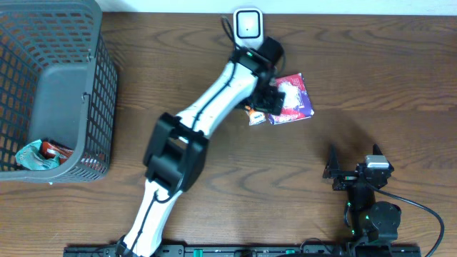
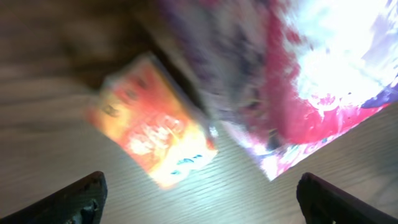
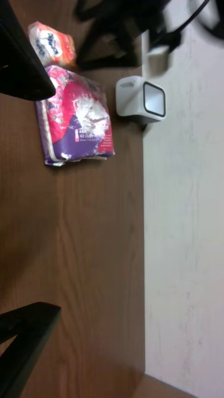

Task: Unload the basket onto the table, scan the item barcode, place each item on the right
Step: 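Lift the orange bag out and carry it toward the scanner, then release the orange bag beside the wipes pack and withdraw left gripper, then reach into the basket and grasp the green wipes pouch with left gripper, then carry the green pouch to the scanner and release it by the items, then reach into the basket and grasp the red-brown snack bar with left gripper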

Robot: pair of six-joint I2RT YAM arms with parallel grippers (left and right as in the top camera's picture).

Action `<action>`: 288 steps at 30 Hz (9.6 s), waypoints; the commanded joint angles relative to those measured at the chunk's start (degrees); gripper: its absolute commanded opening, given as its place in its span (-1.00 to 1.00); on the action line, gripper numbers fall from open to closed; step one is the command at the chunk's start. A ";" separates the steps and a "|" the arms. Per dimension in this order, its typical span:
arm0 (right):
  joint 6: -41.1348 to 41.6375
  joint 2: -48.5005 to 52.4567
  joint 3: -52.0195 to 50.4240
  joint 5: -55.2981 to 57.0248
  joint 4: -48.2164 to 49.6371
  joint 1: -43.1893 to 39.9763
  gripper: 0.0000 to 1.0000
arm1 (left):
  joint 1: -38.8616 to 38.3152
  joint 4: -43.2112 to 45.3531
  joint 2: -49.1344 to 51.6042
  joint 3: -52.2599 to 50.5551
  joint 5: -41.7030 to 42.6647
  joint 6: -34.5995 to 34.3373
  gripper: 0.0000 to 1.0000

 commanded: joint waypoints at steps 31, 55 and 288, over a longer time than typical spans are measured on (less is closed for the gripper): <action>0.76 -0.31 -0.09 -0.31 -0.24 -0.44 0.99 | 33.31 -0.39 -41.64 0.46 -4.90 -0.15 0.98; 0.76 -0.31 -0.09 -0.31 -0.24 -0.44 0.99 | 60.63 0.72 -38.82 -7.91 -23.34 -1.42 0.98; 0.76 -0.31 -0.09 -0.31 -0.24 -0.44 0.99 | 20.06 29.55 -39.39 -27.74 3.63 19.74 0.57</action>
